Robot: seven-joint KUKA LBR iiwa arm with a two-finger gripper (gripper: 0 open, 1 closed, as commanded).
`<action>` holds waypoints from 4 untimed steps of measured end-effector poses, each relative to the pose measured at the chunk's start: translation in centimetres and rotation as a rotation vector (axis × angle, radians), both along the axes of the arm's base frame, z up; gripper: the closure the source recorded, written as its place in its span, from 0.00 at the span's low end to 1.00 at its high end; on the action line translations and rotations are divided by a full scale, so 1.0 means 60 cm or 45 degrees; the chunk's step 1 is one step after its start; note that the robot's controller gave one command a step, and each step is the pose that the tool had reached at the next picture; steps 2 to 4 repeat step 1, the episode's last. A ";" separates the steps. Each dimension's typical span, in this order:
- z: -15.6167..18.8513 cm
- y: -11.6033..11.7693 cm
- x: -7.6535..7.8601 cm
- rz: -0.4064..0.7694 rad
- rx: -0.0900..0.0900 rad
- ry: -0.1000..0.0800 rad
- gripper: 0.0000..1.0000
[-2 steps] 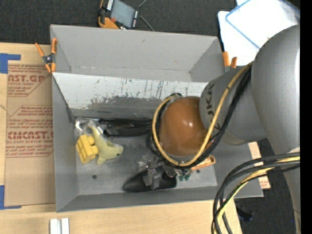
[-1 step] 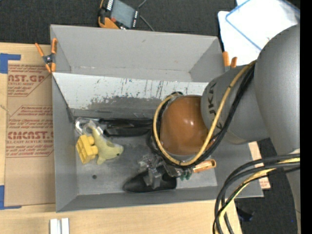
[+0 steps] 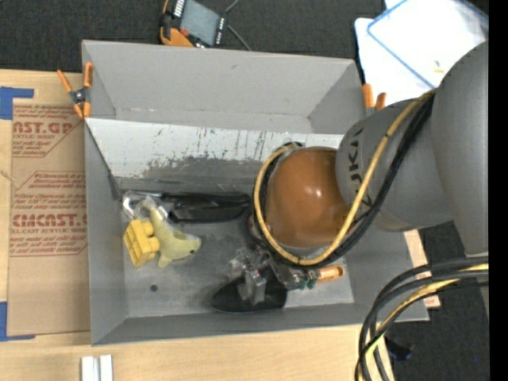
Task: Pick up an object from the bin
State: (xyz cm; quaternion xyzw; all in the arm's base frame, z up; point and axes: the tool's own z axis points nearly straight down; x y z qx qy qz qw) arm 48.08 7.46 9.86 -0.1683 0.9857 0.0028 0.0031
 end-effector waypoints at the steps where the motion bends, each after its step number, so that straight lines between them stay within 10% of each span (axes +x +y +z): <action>1: 0.082 0.001 -0.001 0.000 0.000 0.005 1.00; 4: 0.082 0.001 -0.001 0.000 0.000 0.005 1.00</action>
Offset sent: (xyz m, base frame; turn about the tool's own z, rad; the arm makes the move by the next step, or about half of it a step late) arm -0.0010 0.0002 0.0374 -0.0004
